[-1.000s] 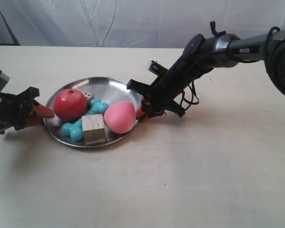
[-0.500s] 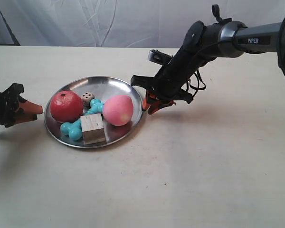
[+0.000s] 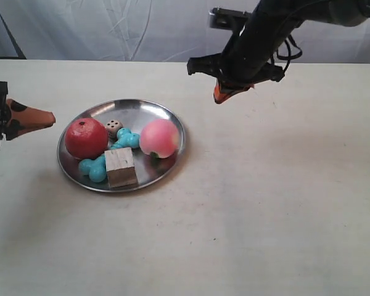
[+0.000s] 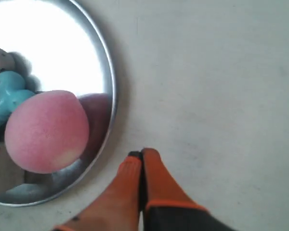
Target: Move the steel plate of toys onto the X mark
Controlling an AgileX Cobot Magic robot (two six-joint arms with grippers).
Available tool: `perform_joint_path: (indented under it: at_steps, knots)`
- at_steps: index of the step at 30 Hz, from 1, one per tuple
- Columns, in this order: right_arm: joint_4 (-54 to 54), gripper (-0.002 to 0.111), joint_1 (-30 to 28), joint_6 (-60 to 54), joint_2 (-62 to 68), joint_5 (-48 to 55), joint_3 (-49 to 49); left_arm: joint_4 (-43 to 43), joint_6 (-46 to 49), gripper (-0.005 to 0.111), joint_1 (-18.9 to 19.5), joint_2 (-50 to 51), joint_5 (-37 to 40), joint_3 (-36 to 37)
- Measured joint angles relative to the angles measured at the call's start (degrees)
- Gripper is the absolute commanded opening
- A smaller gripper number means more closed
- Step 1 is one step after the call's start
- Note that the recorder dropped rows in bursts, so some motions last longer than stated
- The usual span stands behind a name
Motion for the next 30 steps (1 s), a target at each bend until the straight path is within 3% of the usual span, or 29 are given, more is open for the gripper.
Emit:
perform_joint_path:
  at_steps: [6, 13, 23, 30]
  knots:
    - [-3.6, 0.000, 0.0, 0.2, -10.2, -0.5, 5.0, 0.0, 0.1, 0.000, 0.0, -8.7, -0.2, 0.1]
    - [-4.8, -0.001, 0.9, 0.4, -28.0, -10.7, 21.1, 0.0, 0.2, 0.000, 0.0, -18.4, -0.3, 0.1]
    - [-5.5, -0.001, 10.3, 0.4, -54.7, -25.9, 48.2, -2.9, 1.6, 0.000, -0.1, -31.6, -0.4, 6.2]
    - [-2.2, -0.001, 13.8, 0.5, -69.8, -28.1, 58.2, -5.1, 5.9, 0.000, -6.3, -38.4, -0.7, 12.3]
